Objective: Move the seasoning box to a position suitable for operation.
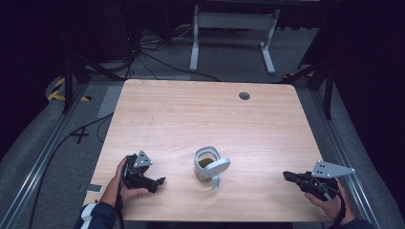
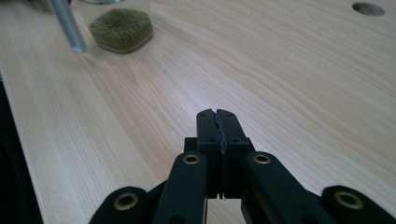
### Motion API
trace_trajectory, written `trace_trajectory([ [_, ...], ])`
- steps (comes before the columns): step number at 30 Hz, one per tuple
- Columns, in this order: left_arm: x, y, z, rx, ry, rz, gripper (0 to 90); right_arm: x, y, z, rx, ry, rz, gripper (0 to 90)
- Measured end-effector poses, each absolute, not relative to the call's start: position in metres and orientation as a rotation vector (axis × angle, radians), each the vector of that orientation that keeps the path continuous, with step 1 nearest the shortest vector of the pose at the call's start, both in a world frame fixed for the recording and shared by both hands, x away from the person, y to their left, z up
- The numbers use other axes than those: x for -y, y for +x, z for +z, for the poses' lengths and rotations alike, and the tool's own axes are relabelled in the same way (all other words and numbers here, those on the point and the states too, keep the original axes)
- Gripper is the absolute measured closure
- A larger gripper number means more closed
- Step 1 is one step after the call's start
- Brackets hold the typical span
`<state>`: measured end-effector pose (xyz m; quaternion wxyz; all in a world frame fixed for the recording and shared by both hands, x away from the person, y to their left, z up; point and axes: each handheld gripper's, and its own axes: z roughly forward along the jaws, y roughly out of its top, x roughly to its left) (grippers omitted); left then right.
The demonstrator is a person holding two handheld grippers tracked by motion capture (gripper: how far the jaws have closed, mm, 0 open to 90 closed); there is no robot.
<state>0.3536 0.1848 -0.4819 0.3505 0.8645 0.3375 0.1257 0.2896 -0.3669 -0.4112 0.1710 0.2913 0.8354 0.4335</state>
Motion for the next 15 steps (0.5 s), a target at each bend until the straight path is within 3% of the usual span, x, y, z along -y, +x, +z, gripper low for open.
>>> trace_trajectory([
  [15,-0.185,0.354,-0.482,-0.873,2.239,0.328,0.4,0.294,0.292,-0.384,-2.447,0.577,1.261,89.6],
])
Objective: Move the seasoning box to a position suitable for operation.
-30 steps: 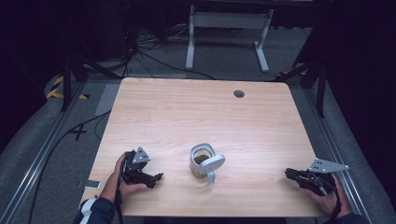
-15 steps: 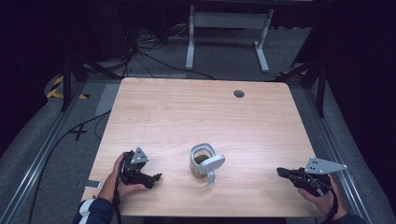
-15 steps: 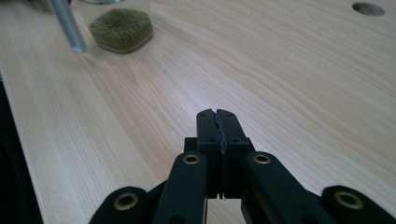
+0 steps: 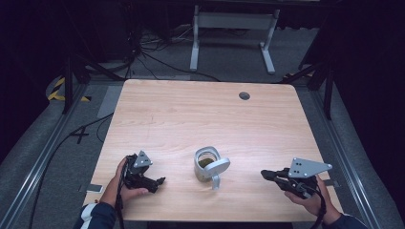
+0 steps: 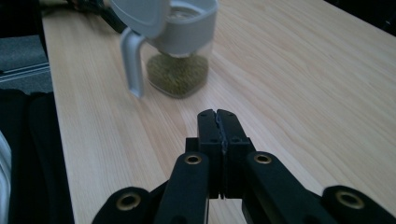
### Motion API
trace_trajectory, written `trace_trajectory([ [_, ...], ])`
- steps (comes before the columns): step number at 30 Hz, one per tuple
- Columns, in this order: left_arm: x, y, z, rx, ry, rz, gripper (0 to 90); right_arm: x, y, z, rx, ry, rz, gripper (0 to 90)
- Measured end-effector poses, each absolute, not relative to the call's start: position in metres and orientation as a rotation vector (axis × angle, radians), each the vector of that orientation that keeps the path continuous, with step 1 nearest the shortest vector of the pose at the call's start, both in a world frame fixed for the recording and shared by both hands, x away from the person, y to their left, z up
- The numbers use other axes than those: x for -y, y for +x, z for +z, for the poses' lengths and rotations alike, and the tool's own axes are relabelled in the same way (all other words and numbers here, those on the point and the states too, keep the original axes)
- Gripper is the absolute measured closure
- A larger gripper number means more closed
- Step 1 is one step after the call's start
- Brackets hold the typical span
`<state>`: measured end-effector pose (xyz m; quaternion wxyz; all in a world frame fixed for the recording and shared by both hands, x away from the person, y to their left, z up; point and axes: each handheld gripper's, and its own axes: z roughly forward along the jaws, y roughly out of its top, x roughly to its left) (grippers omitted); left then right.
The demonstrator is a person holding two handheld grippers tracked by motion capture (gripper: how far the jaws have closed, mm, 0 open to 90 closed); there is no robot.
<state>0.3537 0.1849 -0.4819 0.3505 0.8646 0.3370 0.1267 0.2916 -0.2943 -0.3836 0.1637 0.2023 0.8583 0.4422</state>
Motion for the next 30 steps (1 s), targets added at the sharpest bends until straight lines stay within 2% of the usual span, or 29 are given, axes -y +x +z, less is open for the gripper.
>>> trace_trajectory([
  [13,-0.185,0.354,-0.482,-0.873,2.239,0.328,0.4,0.235,0.295,-0.363,-2.47,0.428,1.315,89.7],
  [30,-0.185,0.354,-0.482,-0.872,2.239,0.325,0.3,0.216,0.295,-0.361,-2.489,0.38,1.322,89.7],
])
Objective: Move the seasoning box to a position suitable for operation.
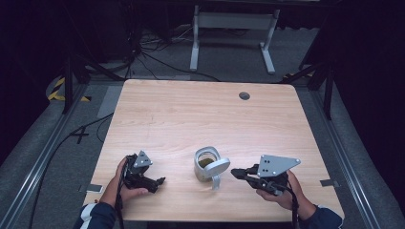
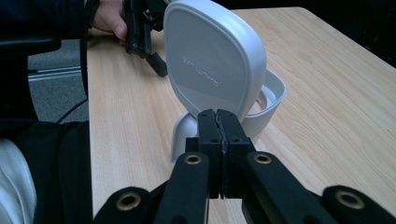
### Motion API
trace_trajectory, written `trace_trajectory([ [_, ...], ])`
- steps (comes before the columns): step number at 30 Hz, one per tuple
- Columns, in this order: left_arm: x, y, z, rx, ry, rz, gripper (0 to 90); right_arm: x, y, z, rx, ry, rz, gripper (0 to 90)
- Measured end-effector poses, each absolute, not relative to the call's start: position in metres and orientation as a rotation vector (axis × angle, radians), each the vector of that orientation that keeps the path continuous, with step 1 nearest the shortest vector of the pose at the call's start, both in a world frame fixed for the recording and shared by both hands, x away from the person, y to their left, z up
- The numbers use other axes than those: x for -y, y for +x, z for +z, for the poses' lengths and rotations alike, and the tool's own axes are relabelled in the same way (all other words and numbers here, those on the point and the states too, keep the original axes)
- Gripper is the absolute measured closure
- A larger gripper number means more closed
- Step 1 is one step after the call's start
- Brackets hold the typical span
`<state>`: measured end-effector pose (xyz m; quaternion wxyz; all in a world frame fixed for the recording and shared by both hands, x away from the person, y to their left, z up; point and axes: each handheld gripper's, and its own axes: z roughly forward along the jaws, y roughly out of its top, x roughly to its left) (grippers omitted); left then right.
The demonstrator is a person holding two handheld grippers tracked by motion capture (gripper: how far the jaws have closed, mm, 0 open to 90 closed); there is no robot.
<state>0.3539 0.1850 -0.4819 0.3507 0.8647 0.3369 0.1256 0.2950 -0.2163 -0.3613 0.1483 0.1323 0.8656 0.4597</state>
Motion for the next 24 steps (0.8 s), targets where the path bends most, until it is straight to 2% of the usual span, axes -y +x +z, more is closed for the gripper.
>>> trace_trajectory([
  [24,-0.185,0.354,-0.482,-0.872,2.24,0.326,0.3,0.202,0.312,-0.362,-2.454,0.401,1.305,89.8],
])
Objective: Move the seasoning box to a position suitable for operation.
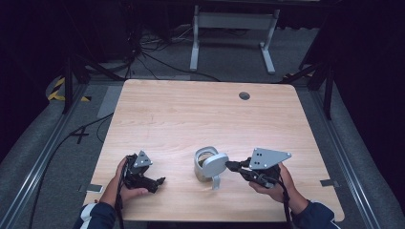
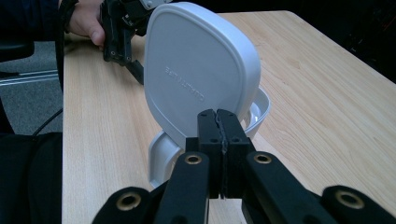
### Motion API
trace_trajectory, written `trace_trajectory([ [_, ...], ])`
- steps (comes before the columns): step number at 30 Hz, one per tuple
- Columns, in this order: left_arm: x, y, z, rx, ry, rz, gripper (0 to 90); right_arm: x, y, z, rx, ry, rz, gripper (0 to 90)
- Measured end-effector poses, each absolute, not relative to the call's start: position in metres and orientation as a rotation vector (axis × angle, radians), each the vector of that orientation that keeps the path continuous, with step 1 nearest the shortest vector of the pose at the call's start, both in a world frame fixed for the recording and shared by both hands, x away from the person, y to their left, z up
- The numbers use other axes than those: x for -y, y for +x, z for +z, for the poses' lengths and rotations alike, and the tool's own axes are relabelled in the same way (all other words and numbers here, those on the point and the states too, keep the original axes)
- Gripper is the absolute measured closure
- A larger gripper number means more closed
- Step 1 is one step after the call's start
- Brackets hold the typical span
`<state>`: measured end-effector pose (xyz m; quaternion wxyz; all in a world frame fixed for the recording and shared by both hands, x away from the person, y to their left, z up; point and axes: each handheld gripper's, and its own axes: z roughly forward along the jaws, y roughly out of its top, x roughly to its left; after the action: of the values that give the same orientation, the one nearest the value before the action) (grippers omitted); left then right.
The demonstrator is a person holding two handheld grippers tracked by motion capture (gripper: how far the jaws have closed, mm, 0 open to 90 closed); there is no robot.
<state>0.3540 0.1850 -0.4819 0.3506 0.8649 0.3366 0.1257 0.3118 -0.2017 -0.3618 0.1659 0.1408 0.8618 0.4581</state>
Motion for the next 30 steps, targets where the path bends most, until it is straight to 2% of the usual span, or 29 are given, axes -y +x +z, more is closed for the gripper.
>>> trace_trajectory([
  [30,-0.185,0.354,-0.482,-0.867,2.24,0.324,0.3,0.197,0.325,-0.361,-2.425,0.434,1.3,89.8],
])
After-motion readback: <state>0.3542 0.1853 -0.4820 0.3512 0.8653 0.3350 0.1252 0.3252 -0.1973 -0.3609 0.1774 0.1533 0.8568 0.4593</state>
